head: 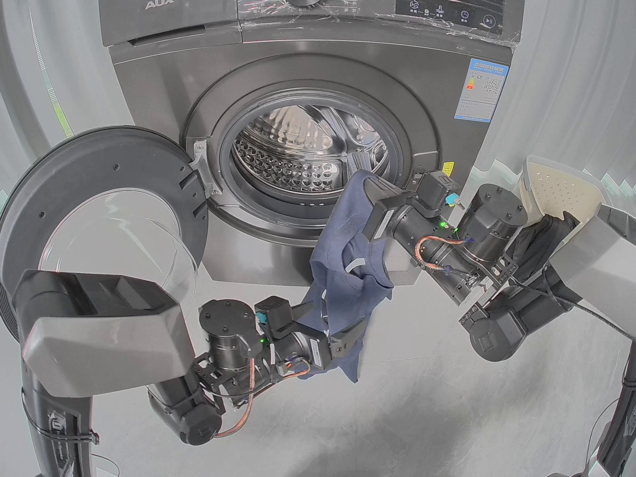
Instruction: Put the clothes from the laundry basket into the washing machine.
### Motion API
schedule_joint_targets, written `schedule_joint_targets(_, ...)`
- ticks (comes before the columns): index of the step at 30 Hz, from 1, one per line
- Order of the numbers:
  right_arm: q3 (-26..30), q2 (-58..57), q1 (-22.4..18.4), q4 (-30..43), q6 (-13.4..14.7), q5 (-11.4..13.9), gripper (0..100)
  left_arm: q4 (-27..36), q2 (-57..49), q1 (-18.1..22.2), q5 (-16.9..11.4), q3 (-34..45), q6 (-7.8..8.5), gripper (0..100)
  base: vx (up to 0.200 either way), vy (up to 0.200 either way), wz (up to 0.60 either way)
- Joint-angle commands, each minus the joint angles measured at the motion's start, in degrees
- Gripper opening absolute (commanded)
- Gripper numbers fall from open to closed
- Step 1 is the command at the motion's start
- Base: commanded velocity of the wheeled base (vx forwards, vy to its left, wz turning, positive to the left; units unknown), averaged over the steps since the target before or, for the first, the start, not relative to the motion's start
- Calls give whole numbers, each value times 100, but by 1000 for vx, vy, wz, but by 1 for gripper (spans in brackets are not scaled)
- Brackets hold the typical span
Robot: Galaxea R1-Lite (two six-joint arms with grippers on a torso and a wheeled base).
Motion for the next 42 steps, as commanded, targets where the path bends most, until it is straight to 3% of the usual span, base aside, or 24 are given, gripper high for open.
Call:
schedule_joint_targets(1,-144,111,12,51,36,-83,0,5,643,-35,67,-658,53,100,0,0,0)
schedule_joint_targets(5,-144,94,47,51,45,-92,0,14,872,114,172,-1124,150,100,0,0,0)
schedule_joint_targets(8,-144,58,73,51,45,-101,0,14,1100,194,418,-1405,185,100,0,0,0)
schedule_joint_targets(19,-267,94,135,95,54,-197,0,58,1680,114,392,-2152,176,100,0,0,0)
schedule_joint_targets(31,-214,76,188,77,115,-206,0,735,2225,114,585,-3479,159,100,0,0,0)
schedule_joint_targets(36,-206,76,214,77,115,-206,0,1042,2480,150,875,-4209,150,100,0,0,0)
schedule_joint_targets(42,-206,76,232,77,115,-206,0,1253,2586,167,998,-4525,150,100,0,0,0)
